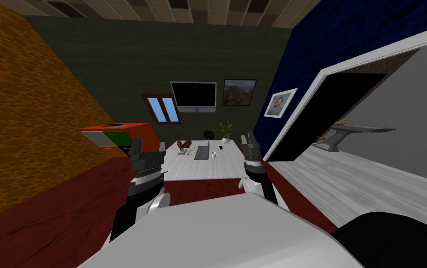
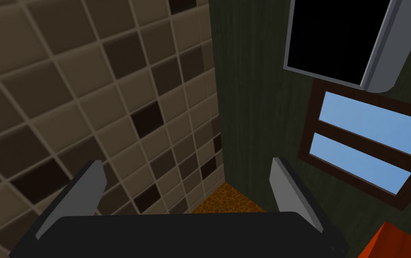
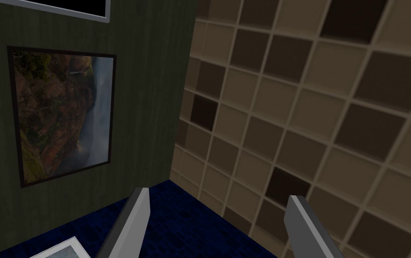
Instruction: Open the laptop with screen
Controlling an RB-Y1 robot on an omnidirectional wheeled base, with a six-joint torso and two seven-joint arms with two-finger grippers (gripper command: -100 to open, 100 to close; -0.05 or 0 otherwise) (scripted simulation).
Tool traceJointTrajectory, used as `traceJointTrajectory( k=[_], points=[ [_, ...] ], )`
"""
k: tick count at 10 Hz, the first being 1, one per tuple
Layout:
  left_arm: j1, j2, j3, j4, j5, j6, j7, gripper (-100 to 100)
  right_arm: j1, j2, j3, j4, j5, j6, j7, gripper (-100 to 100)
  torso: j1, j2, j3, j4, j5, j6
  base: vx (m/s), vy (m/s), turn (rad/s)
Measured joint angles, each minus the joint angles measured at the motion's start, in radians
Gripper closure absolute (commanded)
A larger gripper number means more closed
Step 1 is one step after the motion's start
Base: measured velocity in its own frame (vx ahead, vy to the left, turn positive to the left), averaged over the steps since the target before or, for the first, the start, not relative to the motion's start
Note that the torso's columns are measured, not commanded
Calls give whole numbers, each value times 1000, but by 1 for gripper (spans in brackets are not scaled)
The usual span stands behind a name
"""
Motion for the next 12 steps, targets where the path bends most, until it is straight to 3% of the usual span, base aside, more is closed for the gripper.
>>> traceJointTrajectory(
  k=[2,9,10,12],
  points=[
    [0,0,0,0,0,0,0,0,0,0,0,0,0,0,0,0,0,104,-209,105,0,0,0,0,0],
    [0,0,0,0,0,0,0,0,0,0,0,0,0,0,0,0,0,618,-1234,617,0,0,0,0,0],
    [0,0,0,0,0,0,0,-100,0,0,0,0,0,0,0,0,0,691,-1382,691,0,0,6,-6,-3],
    [-14,46,7,18,1,5,-1,-100,0,0,0,0,0,0,0,0,0,734,-1471,734,0,0,5,-16,-7]
  ],
)
